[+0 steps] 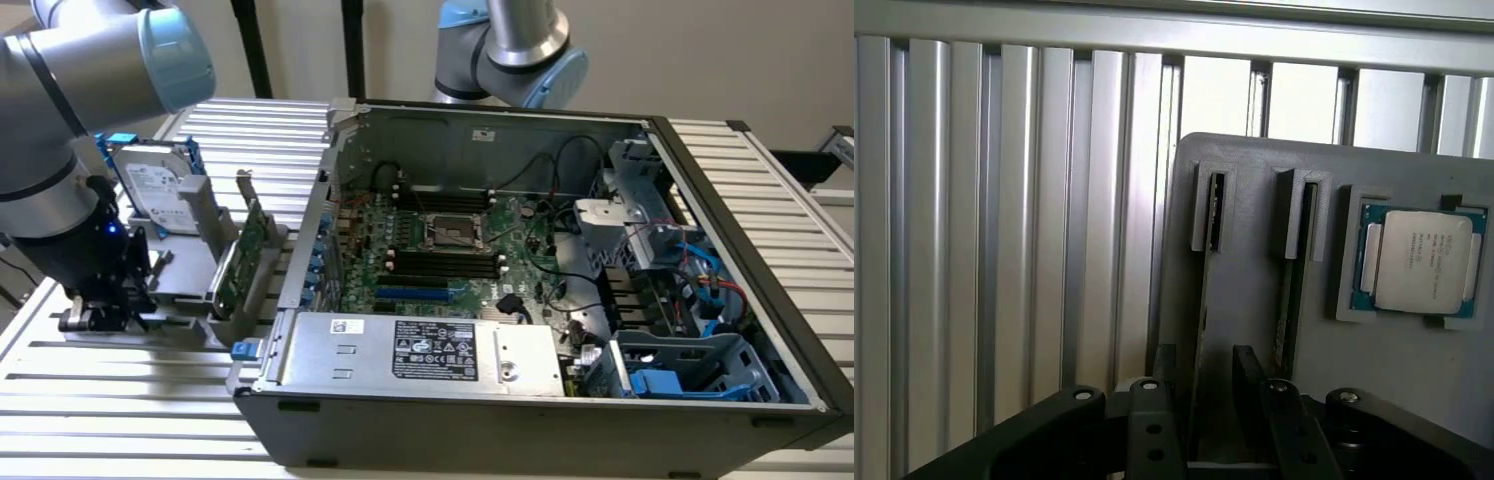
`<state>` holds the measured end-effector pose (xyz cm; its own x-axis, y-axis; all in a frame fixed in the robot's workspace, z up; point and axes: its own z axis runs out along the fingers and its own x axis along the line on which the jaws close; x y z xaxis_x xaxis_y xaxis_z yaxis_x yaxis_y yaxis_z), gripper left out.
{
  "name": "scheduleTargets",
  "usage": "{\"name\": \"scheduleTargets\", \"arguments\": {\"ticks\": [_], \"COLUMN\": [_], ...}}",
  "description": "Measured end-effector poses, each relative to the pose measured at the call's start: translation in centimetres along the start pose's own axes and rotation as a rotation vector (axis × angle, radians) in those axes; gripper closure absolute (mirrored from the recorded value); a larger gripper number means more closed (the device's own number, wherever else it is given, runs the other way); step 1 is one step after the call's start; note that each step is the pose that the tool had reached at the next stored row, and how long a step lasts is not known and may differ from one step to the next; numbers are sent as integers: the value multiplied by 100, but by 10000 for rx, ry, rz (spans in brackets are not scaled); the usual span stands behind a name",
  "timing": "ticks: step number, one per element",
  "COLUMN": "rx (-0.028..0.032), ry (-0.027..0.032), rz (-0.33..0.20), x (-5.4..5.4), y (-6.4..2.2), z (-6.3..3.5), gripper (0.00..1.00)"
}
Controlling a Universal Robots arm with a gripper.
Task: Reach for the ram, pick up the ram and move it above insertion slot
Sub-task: 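Pick up the ram and move it above insertion slot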
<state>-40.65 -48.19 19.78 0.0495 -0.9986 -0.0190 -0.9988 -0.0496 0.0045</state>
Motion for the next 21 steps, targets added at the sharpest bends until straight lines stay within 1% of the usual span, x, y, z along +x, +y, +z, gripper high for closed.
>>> {"name": "scheduleTargets", "arguments": {"ticks": [1,2,4,6,7,11,16,21], "rx": [1,2,1,1,2,4,8,9], "ry": [-2,-3,-4,-3,-3,-4,-5,-4], "rz": [0,0,0,0,0,73,358,370], "x": [0,0,0,0,0,0,0,0], "y": [0,0,-1,-1,-1,-3,-7,-7], "z": [1,1,1,2,2,3,2,2], "gripper": [72,72,84,84,87,87,87,87]}}
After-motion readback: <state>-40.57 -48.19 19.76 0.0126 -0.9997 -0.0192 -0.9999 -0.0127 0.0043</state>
